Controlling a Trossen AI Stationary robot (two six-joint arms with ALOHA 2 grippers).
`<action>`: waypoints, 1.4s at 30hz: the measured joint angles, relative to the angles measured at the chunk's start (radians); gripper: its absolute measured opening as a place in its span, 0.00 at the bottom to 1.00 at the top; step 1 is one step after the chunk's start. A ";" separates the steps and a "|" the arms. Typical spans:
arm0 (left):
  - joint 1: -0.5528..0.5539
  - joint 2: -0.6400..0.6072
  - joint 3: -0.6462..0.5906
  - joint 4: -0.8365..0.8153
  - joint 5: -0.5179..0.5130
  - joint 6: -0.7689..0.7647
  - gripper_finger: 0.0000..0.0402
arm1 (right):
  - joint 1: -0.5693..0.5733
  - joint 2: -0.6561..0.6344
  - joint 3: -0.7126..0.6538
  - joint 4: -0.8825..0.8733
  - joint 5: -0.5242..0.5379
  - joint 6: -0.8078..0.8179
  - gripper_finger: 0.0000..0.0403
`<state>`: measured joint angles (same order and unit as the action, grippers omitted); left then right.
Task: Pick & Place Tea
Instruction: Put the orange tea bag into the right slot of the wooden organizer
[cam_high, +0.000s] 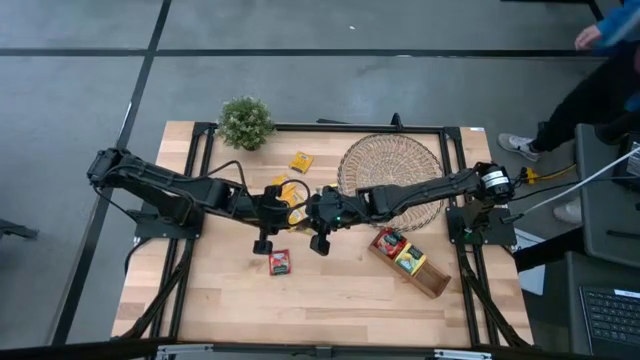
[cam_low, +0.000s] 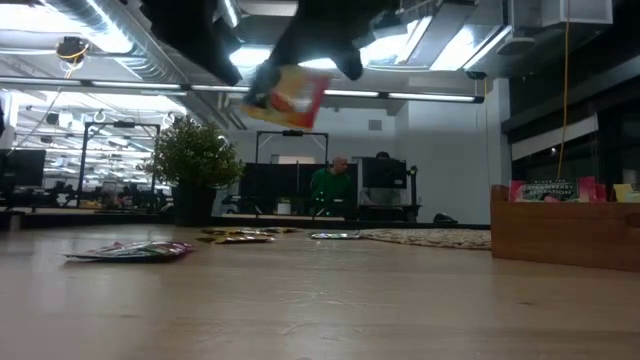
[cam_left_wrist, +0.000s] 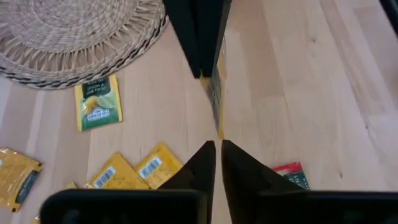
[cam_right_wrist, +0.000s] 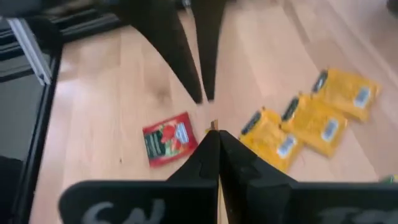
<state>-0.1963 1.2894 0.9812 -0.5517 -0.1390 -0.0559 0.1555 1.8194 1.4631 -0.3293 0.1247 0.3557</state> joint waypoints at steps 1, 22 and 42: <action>0.000 -0.001 0.000 -0.003 0.000 0.002 0.08 | 0.000 -0.003 0.000 -0.013 0.004 0.011 0.01; -0.020 -0.032 -0.012 0.213 -0.028 0.073 0.15 | 0.261 -0.235 -0.001 -0.359 0.415 0.376 0.00; 0.104 -0.266 -0.545 1.214 0.113 -0.040 0.16 | 0.217 -0.232 -0.001 -0.071 0.519 0.010 0.00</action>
<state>-0.0922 1.0233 0.4362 0.6621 -0.0261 -0.0963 0.3728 1.5871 1.4624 -0.4002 0.6438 0.3654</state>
